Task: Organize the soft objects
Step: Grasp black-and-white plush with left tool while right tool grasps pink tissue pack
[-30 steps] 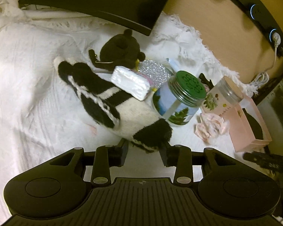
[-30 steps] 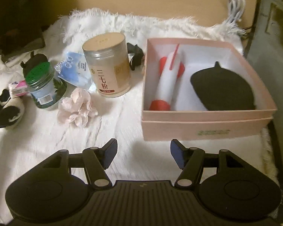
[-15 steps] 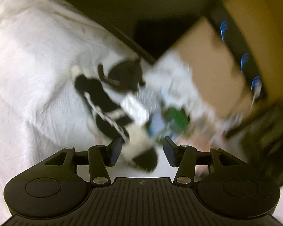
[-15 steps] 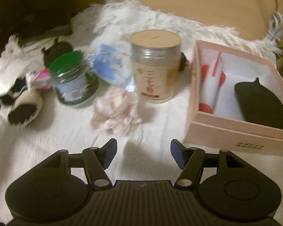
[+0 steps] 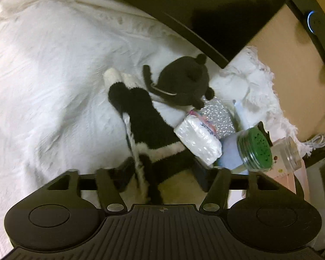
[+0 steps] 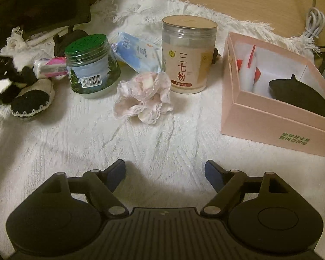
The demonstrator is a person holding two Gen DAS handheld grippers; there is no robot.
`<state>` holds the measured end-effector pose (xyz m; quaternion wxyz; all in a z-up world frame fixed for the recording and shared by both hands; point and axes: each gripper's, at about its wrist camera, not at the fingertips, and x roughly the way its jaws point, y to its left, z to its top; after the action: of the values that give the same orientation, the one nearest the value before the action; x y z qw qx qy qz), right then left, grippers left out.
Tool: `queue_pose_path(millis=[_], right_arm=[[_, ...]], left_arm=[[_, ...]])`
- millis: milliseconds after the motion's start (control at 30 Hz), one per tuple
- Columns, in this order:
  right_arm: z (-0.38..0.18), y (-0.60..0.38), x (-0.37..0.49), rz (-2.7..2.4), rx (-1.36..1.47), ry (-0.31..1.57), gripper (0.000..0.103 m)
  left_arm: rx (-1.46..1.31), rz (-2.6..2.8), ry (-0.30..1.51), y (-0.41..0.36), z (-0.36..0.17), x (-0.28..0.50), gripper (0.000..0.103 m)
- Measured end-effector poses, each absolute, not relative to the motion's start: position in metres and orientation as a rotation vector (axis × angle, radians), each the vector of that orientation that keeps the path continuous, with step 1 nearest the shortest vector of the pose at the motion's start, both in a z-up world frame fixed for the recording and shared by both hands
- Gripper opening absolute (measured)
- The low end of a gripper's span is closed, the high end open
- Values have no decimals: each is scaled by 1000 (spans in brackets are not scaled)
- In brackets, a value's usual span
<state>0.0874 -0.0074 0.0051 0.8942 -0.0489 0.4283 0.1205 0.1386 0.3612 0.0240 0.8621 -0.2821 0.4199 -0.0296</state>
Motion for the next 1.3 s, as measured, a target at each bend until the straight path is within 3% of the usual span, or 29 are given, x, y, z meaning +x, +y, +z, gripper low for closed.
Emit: queue_pose_path(millis=[100,133,200,300,467,533,600,700,767,1100,1300], right_arm=[[4,-8,85,245,-97,880,86],[3,-7,84,244,-96,879,88],[1,-7,84,260,-91,889,101],[-2,-3,81,252,-101,883,103],[0,-1,85,244,-101,906,103],[0,0,84,236,-105,908,103],[1,2,84,236,-117,913,103],[6,8,87,280,-206,917,98],[16,15,90,268,-249,911,89],[98,115,104,450,-102,714,89],[93,202,154,504,-215,703,87]], left_arm=[[-586,-70,890,352,24,151,98],[-570,-77,892,346,24,154,99],[-513,-81,891,334,23,160,99],[-391,-75,885,315,24,161,97],[-308,-34,824,307,25,144,79],[-325,-44,797,314,27,138,67],[-347,-61,770,324,31,131,45],[-376,-90,744,339,42,122,32],[-361,-95,732,348,51,115,31],[-303,-152,730,396,72,87,28],[-239,-174,665,425,99,75,27]])
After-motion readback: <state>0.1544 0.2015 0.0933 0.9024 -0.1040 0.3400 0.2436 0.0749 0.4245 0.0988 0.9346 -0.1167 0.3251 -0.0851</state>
